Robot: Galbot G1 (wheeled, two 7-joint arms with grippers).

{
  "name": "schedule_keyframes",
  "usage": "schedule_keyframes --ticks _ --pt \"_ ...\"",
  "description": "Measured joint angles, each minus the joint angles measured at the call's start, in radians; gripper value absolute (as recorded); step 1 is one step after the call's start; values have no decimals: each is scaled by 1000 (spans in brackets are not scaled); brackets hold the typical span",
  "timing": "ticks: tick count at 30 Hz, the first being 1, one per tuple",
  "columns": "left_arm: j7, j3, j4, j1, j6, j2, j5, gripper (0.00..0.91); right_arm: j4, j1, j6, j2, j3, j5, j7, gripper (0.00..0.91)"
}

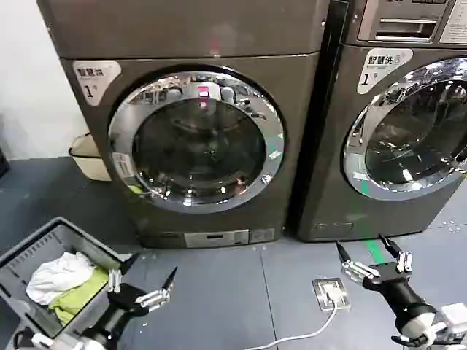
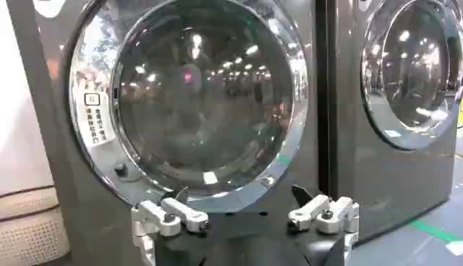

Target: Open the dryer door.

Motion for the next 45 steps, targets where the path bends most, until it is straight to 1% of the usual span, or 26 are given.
schedule_keyframes --ticks 3,10,13,17,20,23,26,33,37,41,45 --pt "0 1 0 1 1 1 -3 907 -5 11 5 -16 -7 13 18 907" --pt "0 2 -11 4 1 1 -6 907 -32 56 8 -65 -21 81 13 907" --pt "0 1 -17 6 2 1 -7 907 -47 81 12 -98 -34 123 15 907" --pt "-1 1 -27 7 3 0 -9 907 -70 121 23 -154 -56 201 19 907" --pt "-1 1 -33 8 5 -1 -11 907 -89 158 28 -202 -77 235 20 907" --pt "-1 1 -36 9 7 0 -15 907 -107 192 36 -247 -103 248 21 907" --pt "-1 1 -37 9 8 0 -15 907 -129 226 57 -290 -140 252 25 907" --pt "0 1 -38 6 11 2 -16 907 -193 319 82 -377 -240 291 39 907" --pt "0 1 -38 6 11 3 -16 907 -235 380 93 -419 -298 307 39 907" --pt "0 1 -41 7 11 1 -16 907 -277 439 114 -454 -358 333 31 907" --pt "0 1 -43 7 12 -1 -16 907 -320 508 119 -484 -425 359 30 907"
